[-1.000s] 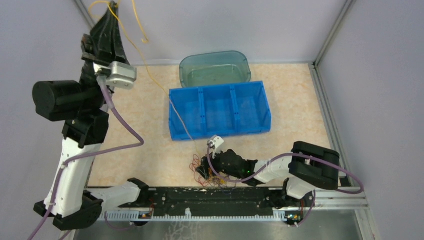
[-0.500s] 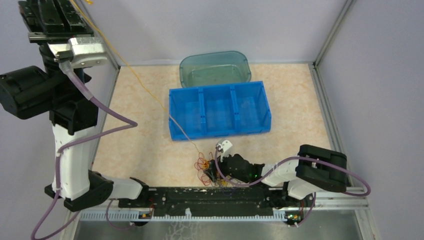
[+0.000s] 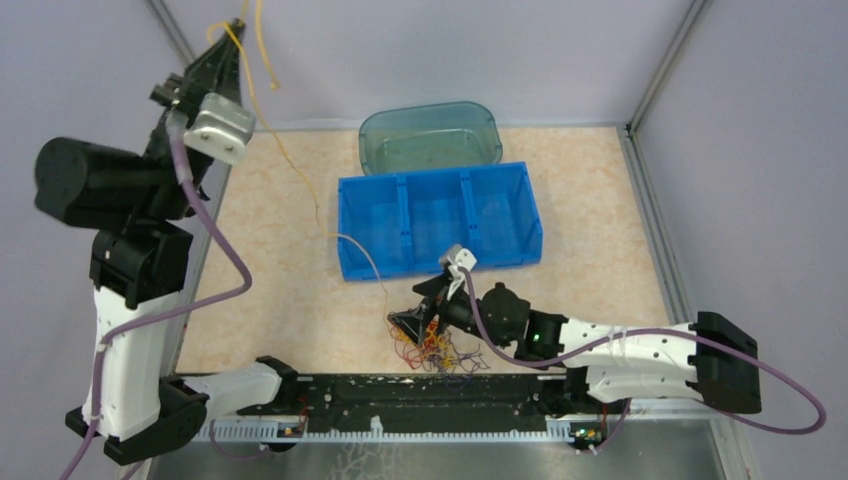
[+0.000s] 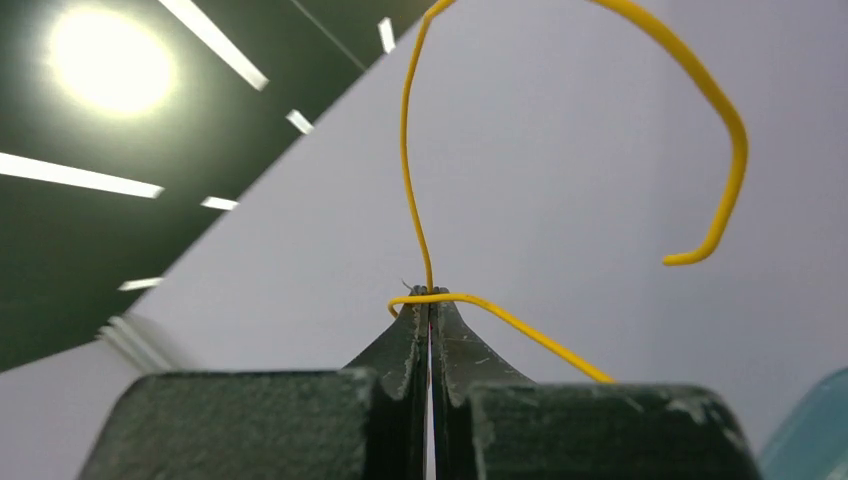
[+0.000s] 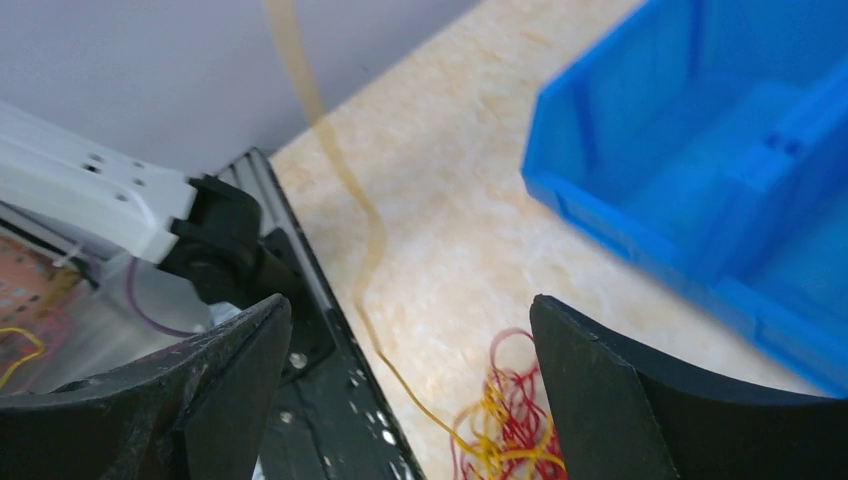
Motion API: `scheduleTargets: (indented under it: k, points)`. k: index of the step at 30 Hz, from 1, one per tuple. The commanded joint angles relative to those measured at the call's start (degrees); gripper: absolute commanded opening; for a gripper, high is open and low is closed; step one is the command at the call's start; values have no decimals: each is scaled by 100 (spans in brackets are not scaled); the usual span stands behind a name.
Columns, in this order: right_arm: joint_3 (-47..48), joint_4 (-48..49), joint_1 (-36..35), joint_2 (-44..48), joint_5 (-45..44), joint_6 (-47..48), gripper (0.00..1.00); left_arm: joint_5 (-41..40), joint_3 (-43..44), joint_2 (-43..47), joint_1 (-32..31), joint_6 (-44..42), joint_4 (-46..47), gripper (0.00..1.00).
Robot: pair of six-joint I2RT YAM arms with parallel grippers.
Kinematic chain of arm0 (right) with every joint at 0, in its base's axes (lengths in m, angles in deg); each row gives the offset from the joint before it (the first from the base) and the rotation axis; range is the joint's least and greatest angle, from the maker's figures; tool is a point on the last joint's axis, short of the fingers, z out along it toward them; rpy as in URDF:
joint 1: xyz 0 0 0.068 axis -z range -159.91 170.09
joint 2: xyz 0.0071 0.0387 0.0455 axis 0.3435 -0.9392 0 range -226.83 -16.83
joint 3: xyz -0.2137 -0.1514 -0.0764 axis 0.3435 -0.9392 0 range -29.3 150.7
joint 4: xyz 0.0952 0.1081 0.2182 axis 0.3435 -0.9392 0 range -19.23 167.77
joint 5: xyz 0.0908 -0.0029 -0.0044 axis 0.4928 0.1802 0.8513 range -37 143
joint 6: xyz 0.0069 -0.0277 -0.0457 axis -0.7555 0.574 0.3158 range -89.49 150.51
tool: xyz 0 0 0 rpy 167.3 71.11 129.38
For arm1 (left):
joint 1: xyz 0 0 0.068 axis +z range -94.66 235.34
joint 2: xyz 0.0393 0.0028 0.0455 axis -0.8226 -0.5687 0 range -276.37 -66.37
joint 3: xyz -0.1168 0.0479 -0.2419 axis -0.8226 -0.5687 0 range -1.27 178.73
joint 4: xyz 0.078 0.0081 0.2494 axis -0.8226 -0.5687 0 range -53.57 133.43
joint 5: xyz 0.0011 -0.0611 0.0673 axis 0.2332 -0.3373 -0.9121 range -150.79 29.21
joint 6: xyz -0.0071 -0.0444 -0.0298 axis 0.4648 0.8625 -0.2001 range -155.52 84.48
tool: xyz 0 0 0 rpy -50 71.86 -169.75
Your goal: Untangle the cables
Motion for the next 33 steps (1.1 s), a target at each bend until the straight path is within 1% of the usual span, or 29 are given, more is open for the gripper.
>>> scheduleTargets:
  k: [1,4,6,7,8,10,11,12,14,15,17,18,20,21,23,28,33]
  points:
    - [729,-79,-61,-285,724,468,88,159,-53,-190,-25,1110,-890,0]
    - [943,-67,-5,-555,829,476,81,152,75,-261,-25,1124,-887,0]
    - [985,26,86,-711,984,417,73,149,123,-268,-21,1139,-888,0]
    - [1008,55,147,-776,1081,378,67,143,135,-264,-25,1148,-895,0]
    - [1027,64,214,-851,1159,335,58,146,131,-260,-19,1171,-916,0]
    - [1047,62,347,-931,1210,273,36,138,114,-246,-24,1241,-998,0]
    - [1056,36,411,-947,1242,262,30,132,87,-232,-21,1295,-1040,0]
    - [1060,27,466,-934,1247,253,28,143,45,-207,-24,1339,-1072,0]
    - [1072,-45,515,-853,1167,276,29,177,-73,-136,-19,1419,-1122,0]
    - [1115,-154,553,-806,1107,297,34,192,-130,-109,-22,1443,-1137,0]
    - [1198,-420,613,-683,1024,322,51,195,-194,-85,-22,1464,-1160,0]
    - [1234,-547,650,-637,1015,300,57,181,-202,-84,-21,1471,-1167,0]
    - [1290,-787,726,-556,1060,232,64,205,-199,-84,-20,1493,-1161,0]
    - [1312,-898,751,-541,1074,204,66,224,-181,-91,-22,1503,-1161,0]
    - [1345,-1042,762,-519,1106,135,68,244,-128,-109,-22,1513,-1161,0]
    - [1287,-1179,783,-607,1111,-150,68,272,-29,-167,-23,1545,-1161,0]
    - [1265,-1089,783,-956,1164,-297,64,284,58,-187,-26,1565,-1161,0]
